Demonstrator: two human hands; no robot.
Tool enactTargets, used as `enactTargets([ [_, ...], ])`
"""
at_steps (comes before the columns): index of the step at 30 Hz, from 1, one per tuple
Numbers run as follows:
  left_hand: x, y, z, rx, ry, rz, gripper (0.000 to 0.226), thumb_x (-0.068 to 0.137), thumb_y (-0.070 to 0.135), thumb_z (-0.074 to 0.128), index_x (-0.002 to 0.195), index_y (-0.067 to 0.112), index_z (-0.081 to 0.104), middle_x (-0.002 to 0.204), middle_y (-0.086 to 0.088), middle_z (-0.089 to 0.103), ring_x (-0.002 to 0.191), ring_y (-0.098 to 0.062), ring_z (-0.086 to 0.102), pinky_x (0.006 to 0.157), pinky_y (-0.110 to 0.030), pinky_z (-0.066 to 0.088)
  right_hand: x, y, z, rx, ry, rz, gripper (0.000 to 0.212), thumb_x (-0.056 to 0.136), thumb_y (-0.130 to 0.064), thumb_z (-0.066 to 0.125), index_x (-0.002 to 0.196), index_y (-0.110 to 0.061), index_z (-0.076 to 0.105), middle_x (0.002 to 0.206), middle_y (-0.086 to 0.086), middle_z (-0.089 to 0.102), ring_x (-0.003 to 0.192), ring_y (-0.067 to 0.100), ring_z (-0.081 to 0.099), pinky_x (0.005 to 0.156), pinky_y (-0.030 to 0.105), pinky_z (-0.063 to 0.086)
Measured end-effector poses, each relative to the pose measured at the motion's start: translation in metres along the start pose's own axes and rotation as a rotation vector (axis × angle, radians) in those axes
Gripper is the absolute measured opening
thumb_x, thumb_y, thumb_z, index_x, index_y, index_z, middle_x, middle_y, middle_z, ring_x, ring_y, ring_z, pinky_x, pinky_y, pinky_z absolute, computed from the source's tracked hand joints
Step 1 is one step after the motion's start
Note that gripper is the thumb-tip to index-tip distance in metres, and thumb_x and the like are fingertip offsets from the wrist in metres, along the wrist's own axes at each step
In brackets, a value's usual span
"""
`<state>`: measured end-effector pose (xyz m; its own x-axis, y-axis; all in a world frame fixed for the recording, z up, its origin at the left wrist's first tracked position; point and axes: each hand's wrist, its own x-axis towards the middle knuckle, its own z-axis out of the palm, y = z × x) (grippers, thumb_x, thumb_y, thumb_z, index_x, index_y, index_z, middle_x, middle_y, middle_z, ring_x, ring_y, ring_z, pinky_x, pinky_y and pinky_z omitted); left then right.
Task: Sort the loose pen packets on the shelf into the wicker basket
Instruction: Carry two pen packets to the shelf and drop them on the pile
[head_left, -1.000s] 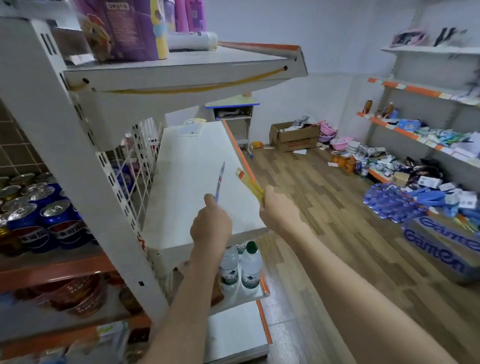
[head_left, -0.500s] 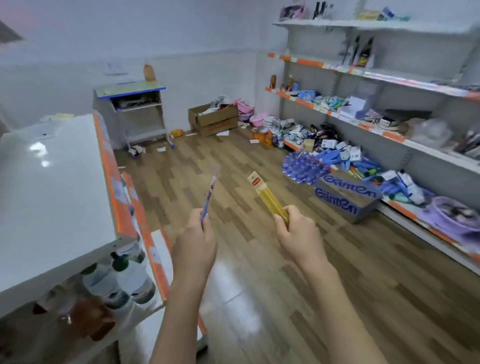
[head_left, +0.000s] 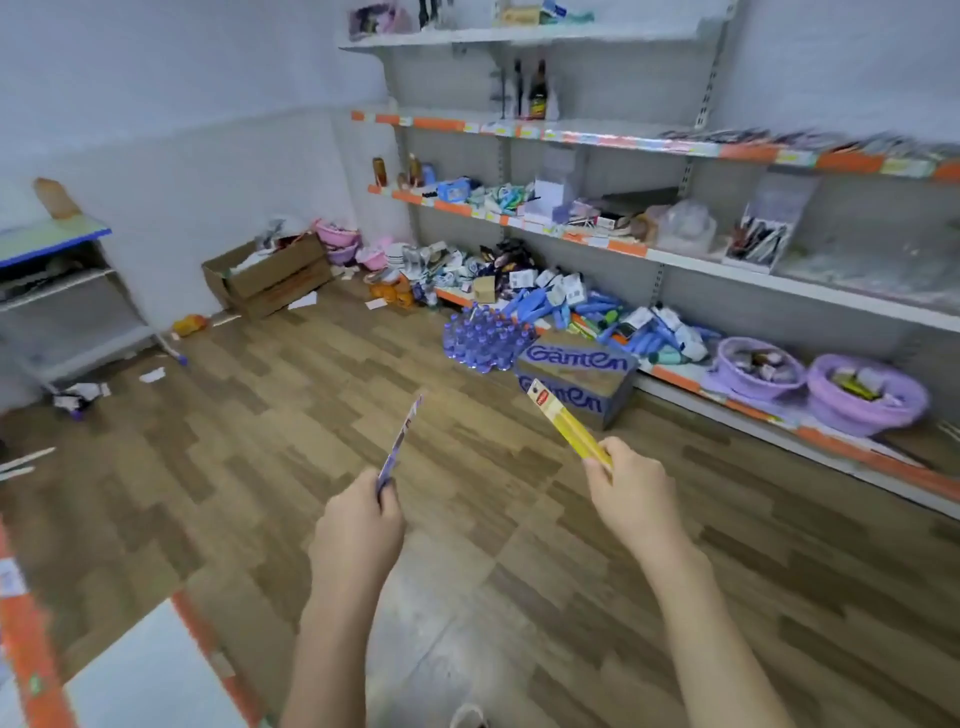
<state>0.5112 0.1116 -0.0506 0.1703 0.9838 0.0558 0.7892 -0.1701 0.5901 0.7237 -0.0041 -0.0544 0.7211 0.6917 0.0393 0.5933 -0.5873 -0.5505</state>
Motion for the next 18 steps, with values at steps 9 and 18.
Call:
enactTargets([
  [9,0.165,0.092,0.049,-0.081,-0.046,0.190,0.023,0.092,0.024,0.039,0.078,0.008,0.049,0.072,-0.014,0.058,0.074,-0.037,0.053,0.061,-0.033,0.038,0.136,-0.006,-0.020,0.059,0.172,0.152,0.018,0.096,-0.025,0.045,0.086,-0.012,0.052,0.071,0.005,0.051,0.066,0.030,0.044,0.058,0.033,0.033],
  [18,0.228,0.202,0.139,-0.106,-0.325,0.422,0.021,0.095,0.021,0.039,0.076,0.012,0.040,0.075,-0.013,0.054,0.076,-0.036,0.051,0.063,-0.032,0.034,0.205,0.041,-0.040,0.033,0.310,0.336,0.018,0.094,-0.017,0.046,0.078,-0.011,0.048,0.079,0.018,0.062,0.079,0.038,0.054,0.062,0.034,0.032],
])
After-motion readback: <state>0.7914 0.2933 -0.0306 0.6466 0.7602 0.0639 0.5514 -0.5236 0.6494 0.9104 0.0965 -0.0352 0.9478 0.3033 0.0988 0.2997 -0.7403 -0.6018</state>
